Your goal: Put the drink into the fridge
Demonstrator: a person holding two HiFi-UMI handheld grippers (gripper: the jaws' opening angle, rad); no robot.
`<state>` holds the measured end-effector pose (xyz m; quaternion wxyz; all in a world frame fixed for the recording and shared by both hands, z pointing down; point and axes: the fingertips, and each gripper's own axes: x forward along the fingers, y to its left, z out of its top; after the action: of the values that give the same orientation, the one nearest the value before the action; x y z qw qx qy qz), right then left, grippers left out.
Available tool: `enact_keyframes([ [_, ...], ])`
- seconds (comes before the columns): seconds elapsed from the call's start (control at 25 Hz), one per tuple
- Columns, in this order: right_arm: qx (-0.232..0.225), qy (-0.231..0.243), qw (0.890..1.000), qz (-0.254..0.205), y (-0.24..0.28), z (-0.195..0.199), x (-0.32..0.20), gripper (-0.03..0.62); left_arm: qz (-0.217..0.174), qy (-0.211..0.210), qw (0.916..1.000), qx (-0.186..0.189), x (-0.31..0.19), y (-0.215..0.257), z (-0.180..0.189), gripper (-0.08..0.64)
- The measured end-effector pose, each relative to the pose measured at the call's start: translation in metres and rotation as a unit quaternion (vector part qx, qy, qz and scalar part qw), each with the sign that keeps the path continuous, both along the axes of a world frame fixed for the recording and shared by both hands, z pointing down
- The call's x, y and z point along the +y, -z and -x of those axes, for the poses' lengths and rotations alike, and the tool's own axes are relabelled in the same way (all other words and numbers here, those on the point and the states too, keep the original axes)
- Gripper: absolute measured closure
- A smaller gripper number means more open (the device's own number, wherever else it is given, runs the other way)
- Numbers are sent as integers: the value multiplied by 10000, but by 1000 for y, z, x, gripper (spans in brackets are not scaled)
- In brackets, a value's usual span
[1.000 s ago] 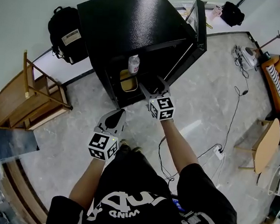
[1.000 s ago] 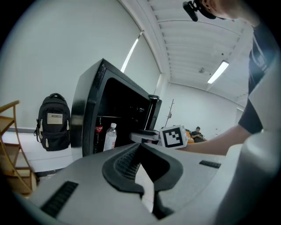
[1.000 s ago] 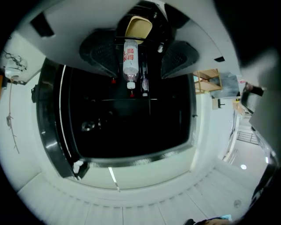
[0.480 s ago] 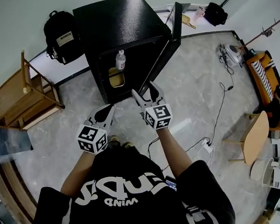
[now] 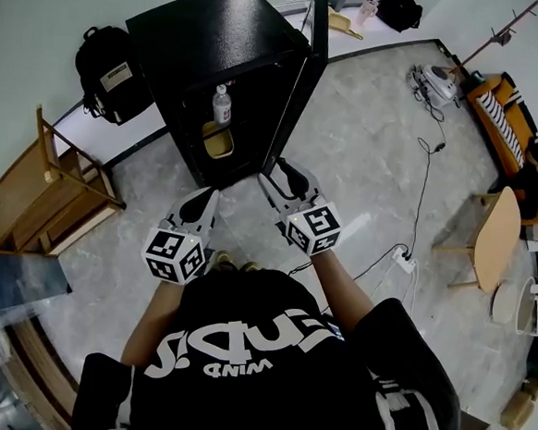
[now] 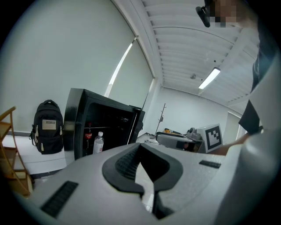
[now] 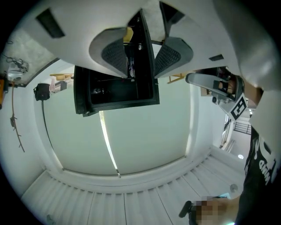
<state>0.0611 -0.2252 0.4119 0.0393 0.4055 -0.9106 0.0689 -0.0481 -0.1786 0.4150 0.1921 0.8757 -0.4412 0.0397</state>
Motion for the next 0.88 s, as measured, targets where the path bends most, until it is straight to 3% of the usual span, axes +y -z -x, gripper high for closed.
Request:
enact_keyframes([
  [0.2, -291, -151, 9994, 55, 19, -8, 25, 562, -47, -83, 10000, 19, 7, 5, -3, 552],
  [0.32, -479, -263, 9981, 275, 25, -18, 42, 568, -13, -120, 9999, 88, 13, 8, -3, 552],
  [0.52, -118, -512, 9976, 441, 23, -30, 69, 568, -147, -162, 9998, -12, 18, 12, 4, 552],
  [0.88, -281, -1136, 9930, -155, 23, -55, 80, 568, -526, -168, 9981, -276, 20, 8, 13, 552],
])
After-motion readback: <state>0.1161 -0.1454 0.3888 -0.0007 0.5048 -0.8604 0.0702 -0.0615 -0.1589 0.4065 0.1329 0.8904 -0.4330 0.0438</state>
